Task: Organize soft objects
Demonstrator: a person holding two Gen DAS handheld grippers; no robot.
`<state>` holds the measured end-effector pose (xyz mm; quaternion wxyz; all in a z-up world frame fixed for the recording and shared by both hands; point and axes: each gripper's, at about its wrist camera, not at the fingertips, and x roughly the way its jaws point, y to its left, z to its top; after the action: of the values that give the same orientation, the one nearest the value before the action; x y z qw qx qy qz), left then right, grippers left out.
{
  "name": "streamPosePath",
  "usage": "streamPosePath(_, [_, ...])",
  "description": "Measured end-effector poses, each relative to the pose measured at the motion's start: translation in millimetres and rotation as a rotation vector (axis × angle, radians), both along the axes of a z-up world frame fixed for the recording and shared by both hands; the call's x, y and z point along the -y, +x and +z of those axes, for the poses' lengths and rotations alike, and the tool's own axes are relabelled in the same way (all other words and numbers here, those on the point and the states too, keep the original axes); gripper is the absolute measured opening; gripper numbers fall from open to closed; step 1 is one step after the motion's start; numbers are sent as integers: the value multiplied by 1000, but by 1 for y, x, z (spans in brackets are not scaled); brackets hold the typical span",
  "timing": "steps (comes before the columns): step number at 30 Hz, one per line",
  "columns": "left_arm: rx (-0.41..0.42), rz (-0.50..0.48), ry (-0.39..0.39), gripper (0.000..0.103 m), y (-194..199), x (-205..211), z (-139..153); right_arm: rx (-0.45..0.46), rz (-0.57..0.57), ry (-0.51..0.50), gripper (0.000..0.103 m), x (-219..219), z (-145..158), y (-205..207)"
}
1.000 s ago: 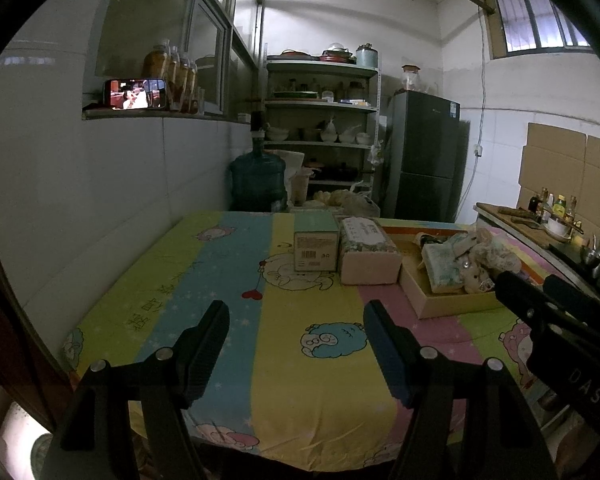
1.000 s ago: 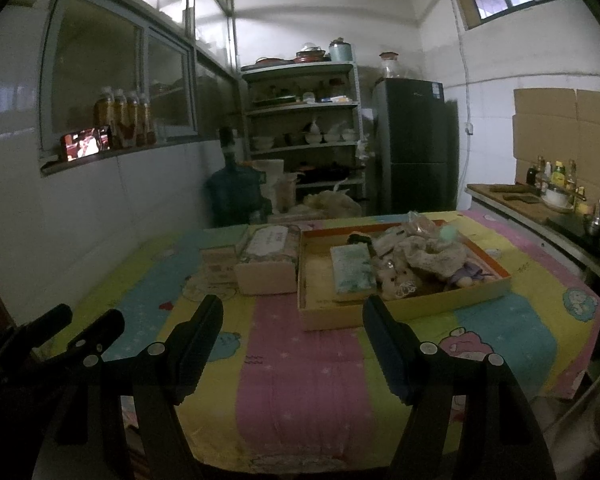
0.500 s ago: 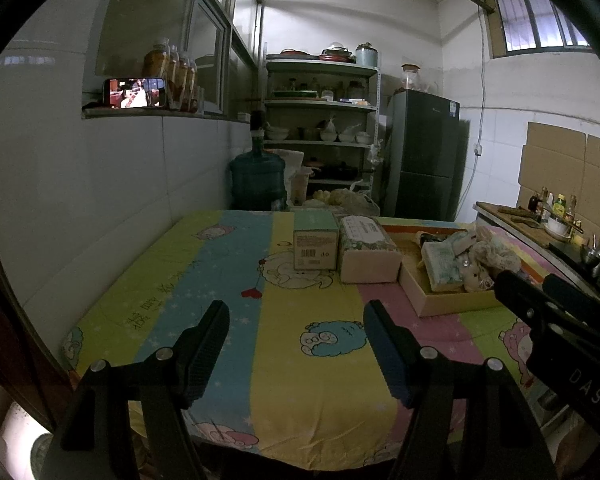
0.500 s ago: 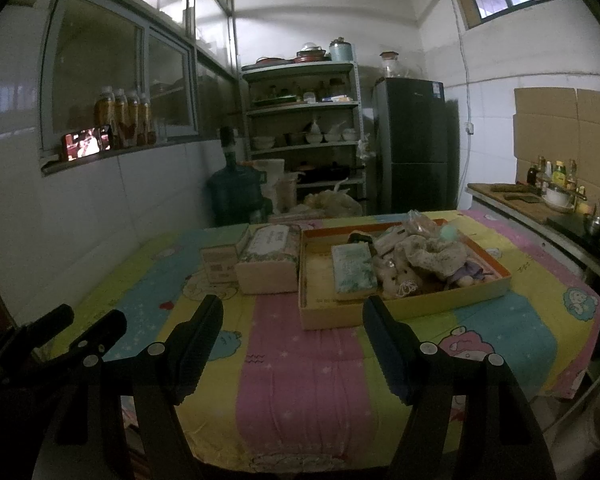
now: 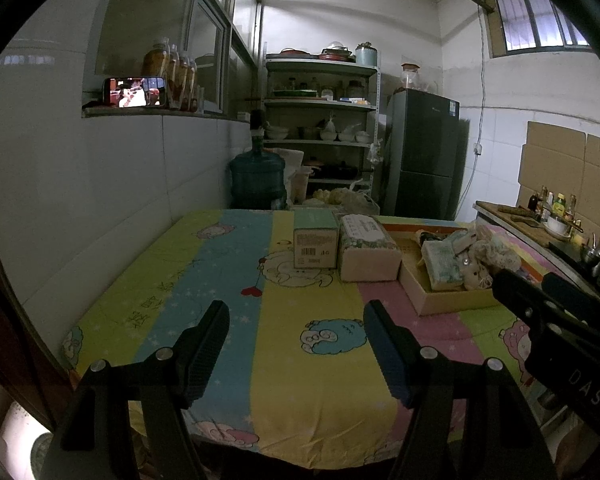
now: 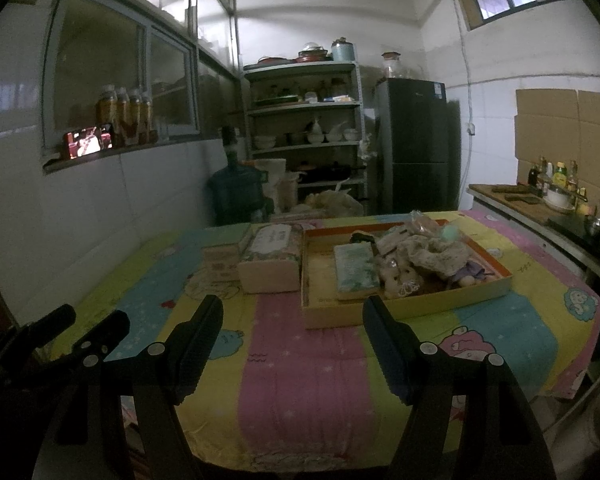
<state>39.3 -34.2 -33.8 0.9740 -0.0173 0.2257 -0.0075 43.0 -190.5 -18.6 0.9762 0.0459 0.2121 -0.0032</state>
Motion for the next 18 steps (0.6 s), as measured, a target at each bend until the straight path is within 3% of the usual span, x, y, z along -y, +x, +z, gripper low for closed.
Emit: streamPosePath(18, [-1,0,0,70,0,0,0,-5,8,-2,74,-4,-3,-2])
